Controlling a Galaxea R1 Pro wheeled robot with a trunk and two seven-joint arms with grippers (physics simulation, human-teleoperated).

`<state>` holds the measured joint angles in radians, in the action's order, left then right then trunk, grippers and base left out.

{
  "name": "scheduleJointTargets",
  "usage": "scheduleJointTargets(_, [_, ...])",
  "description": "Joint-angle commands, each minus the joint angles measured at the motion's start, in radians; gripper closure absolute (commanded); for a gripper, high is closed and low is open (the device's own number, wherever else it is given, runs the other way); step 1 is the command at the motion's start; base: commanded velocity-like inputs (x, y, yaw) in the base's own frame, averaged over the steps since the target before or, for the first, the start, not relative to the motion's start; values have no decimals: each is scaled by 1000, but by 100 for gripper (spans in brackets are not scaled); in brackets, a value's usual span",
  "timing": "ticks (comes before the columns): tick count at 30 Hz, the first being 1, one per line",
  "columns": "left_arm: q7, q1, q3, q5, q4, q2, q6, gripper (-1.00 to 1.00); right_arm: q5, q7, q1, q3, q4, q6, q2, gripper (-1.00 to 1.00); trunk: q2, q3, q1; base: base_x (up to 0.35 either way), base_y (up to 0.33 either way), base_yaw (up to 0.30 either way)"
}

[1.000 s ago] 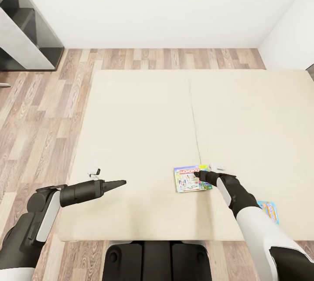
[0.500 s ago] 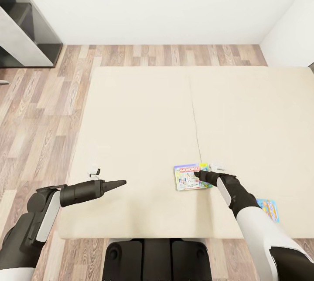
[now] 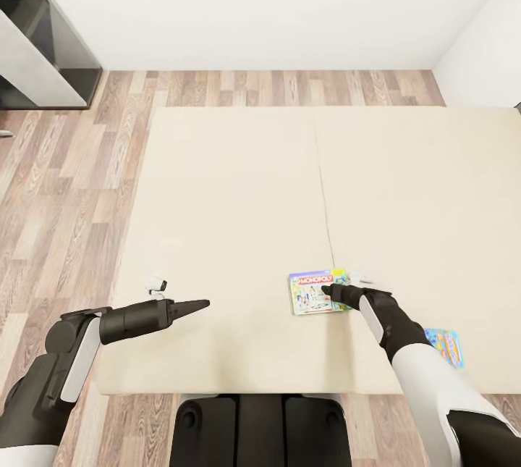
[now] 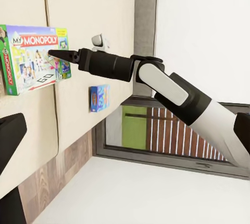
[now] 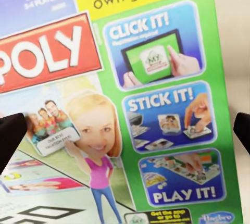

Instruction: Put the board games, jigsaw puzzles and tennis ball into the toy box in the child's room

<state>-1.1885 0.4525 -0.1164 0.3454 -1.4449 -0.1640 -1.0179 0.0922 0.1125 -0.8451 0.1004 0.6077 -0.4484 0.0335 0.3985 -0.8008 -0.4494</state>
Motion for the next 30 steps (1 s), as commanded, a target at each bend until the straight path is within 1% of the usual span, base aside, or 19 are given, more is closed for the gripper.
scheduleJointTargets(1, [-2, 0, 0, 1, 0, 0, -6, -100, 9, 1, 0, 2, 1, -6, 0, -100, 1, -1, -1, 0, 0, 0])
scheduleJointTargets(19, [-2, 0, -1, 1, 0, -1, -5, -100, 9, 1, 3, 2, 2, -5, -3, -100, 1, -1, -1, 0, 1, 0])
scheduleJointTargets(24, [-2, 0, -1, 1, 0, -1, -5, -100, 9, 1, 3, 2, 2, -5, -4, -100, 1, -1, -1, 0, 109, 0])
scheduleJointTargets(30, [-2, 0, -2, 1, 0, -1, -5, -100, 9, 1, 3, 2, 2, -5, -4, -100, 1, -1, -1, 0, 22, 0])
